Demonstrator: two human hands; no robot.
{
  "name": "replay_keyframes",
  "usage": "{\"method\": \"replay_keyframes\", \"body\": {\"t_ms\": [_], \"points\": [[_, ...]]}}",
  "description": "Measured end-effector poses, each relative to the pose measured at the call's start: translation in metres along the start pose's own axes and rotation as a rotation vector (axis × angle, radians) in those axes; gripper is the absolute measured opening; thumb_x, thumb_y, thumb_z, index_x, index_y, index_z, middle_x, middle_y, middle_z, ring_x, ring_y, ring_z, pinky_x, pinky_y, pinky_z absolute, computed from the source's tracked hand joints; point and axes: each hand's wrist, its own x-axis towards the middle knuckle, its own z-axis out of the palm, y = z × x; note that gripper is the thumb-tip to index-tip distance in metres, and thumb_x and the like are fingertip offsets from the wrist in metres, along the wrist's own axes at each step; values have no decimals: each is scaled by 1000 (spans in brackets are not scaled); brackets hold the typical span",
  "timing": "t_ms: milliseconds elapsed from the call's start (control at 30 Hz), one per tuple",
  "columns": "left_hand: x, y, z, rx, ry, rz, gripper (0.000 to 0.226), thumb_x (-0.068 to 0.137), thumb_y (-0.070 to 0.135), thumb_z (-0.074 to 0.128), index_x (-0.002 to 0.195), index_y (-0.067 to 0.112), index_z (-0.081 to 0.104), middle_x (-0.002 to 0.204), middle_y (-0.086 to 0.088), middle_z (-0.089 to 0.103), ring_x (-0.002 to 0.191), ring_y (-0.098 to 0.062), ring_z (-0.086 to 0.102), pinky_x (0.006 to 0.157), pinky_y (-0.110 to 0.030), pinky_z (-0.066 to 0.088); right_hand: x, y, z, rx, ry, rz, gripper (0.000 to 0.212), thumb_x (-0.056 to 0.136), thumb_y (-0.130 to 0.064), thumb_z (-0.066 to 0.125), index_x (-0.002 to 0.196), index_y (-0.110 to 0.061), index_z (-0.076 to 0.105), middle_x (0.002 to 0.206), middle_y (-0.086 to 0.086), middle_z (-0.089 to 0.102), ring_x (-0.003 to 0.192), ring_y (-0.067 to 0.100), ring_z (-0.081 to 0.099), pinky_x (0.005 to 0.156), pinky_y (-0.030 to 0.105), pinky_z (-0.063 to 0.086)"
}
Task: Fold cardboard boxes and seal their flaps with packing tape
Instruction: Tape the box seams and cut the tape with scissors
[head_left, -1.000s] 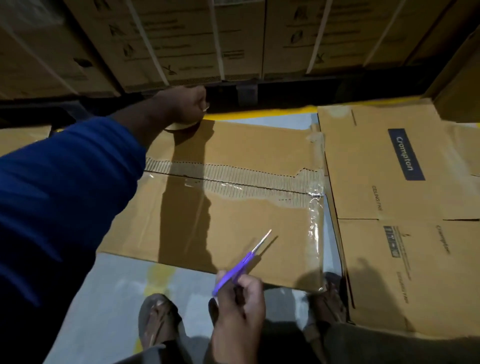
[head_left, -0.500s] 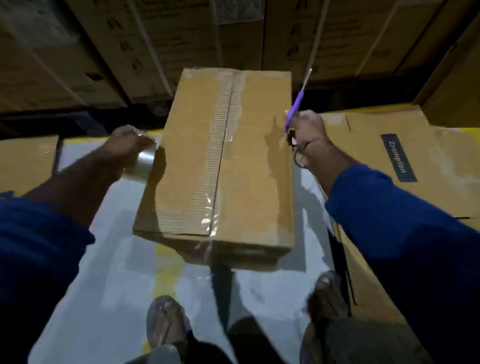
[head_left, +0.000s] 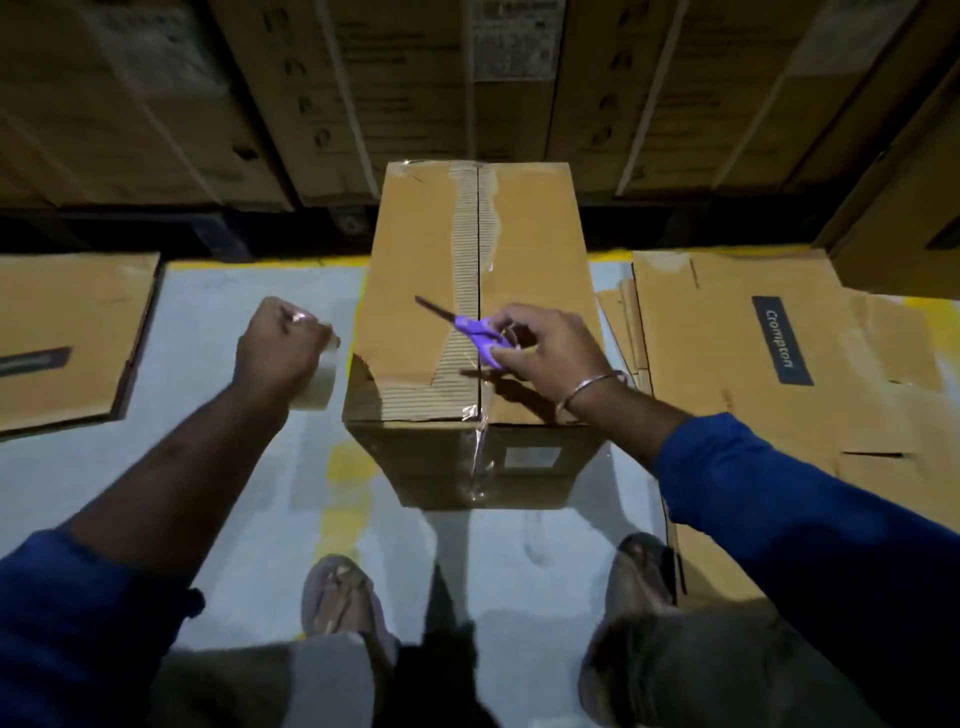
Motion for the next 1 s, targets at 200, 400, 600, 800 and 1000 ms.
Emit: {"method": "replay_keyframes", "body": {"t_ms": [200, 400, 600, 800, 1000], "points": [[-88, 11, -19, -130, -83, -51, 15, 90, 21, 64, 101, 18, 55, 90, -2, 80, 96, -30, 75, 77, -50, 57, -17, 3, 25, -206, 107, 87, 27, 83, -29, 80, 110, -28, 78, 106, 1, 61, 94, 20, 57, 72, 38, 54], [-99, 16, -19, -79, -100, -12, 15, 95, 25, 63, 105, 17, 56, 90, 2, 80, 88, -24, 73, 75, -42, 56, 16, 25, 3, -472, 182, 272, 19, 89, -24, 77, 104, -13, 75, 108, 14, 67, 91, 31, 63, 69, 31, 41], [-54, -5, -15, 298, -27, 27, 18, 85, 40, 62, 96, 28, 57, 105, -4, 72, 99, -32, 64, 89, -51, 57, -2, 16, 13, -572, 177, -48, 11, 90, -10, 68, 97, -18, 69, 104, 6, 62, 95, 26, 59, 69, 34, 46], [-29, -23, 0, 438, -10, 10, 14, 94, 30, 64, 105, 22, 58, 112, -10, 63, 102, -34, 59, 83, -43, 50, -28, 3, 44, -497, -325, -211, 45, 86, -47, 75, 124, -31, 57, 116, -6, 55, 101, 17, 56, 69, 35, 50], [-23, -34, 8, 425, -51, -18, 16, 89, 26, 65, 103, 20, 60, 109, -8, 63, 104, -34, 59, 81, -36, 46, -32, 6, 64, -785, -218, -291, 57, 80, -35, 82, 123, -23, 46, 115, 4, 54, 99, 28, 57, 60, 35, 37]]}}
